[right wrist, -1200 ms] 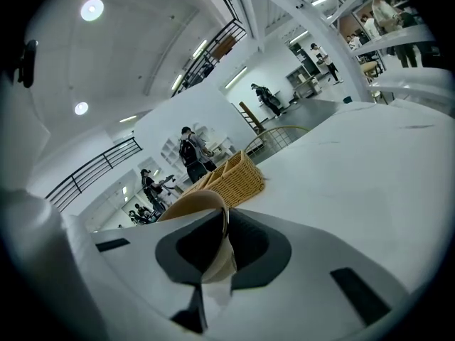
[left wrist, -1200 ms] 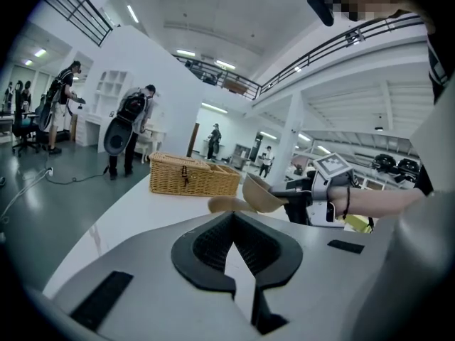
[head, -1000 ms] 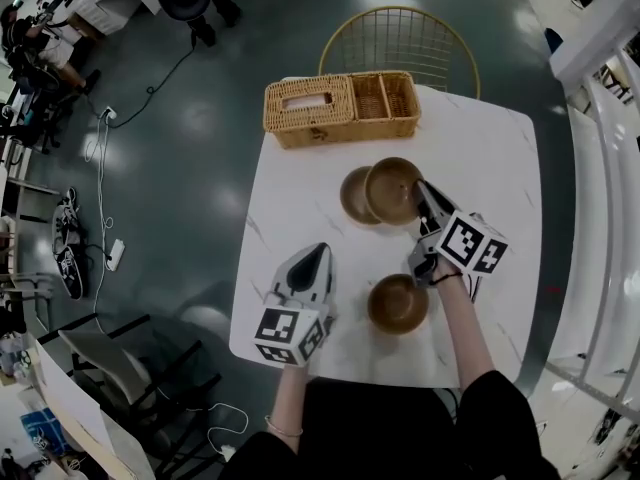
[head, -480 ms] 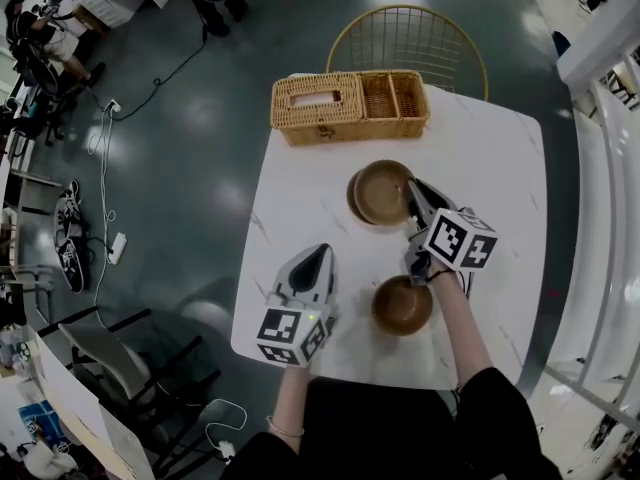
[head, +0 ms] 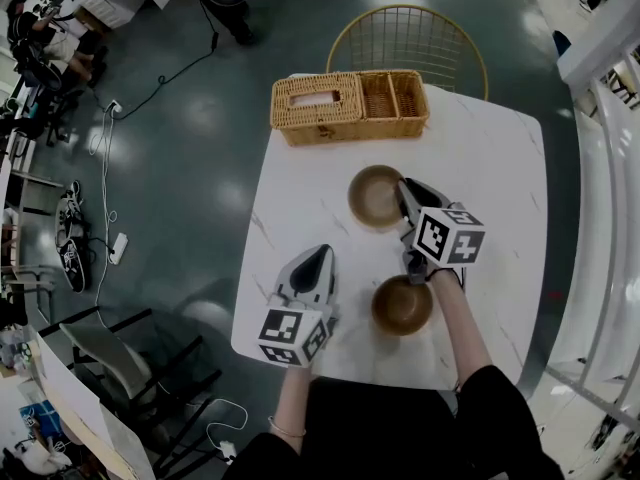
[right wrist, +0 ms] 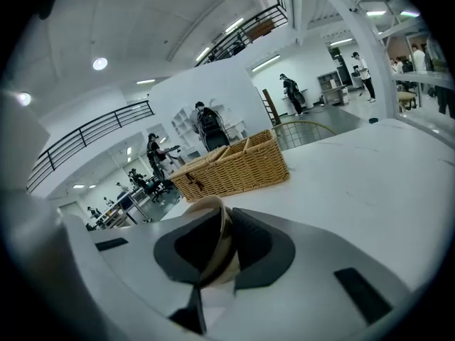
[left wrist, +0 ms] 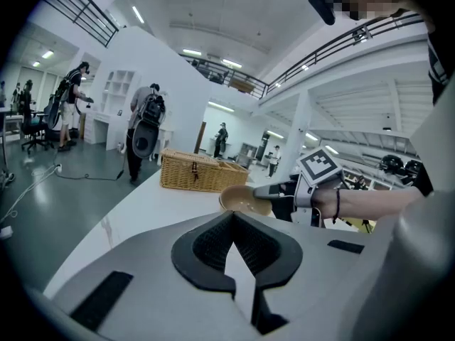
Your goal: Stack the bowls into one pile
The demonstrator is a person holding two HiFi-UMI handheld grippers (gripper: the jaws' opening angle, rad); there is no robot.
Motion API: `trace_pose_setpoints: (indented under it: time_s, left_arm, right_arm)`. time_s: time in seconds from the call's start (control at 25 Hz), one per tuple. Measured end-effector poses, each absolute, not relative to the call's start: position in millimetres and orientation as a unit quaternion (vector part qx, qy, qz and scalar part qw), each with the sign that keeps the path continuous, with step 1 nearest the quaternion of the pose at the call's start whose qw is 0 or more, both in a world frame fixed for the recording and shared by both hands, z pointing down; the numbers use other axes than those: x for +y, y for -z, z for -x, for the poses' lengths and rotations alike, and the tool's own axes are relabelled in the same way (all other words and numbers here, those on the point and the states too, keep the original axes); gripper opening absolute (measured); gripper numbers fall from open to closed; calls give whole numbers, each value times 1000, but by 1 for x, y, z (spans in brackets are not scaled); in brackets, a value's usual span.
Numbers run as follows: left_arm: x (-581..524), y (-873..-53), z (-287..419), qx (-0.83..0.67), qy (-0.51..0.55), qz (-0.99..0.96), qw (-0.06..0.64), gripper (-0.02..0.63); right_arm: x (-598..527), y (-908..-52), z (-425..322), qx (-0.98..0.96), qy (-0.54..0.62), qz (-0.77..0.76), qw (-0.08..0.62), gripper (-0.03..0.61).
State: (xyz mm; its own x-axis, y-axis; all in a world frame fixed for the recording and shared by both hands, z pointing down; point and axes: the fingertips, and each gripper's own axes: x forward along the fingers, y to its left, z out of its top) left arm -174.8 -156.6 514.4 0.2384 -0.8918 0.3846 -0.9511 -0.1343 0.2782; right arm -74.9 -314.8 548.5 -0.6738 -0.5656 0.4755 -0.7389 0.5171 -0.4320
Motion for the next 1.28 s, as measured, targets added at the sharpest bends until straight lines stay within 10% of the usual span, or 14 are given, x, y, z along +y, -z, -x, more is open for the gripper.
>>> trace_pose_setpoints:
  time_s: [1.28]
  left_arm:
    - [-152, -509, 175, -613, -56, -753, 232, 14]
  right_arm:
    - [-313, -576, 66, -808, -427, -385, 129, 44]
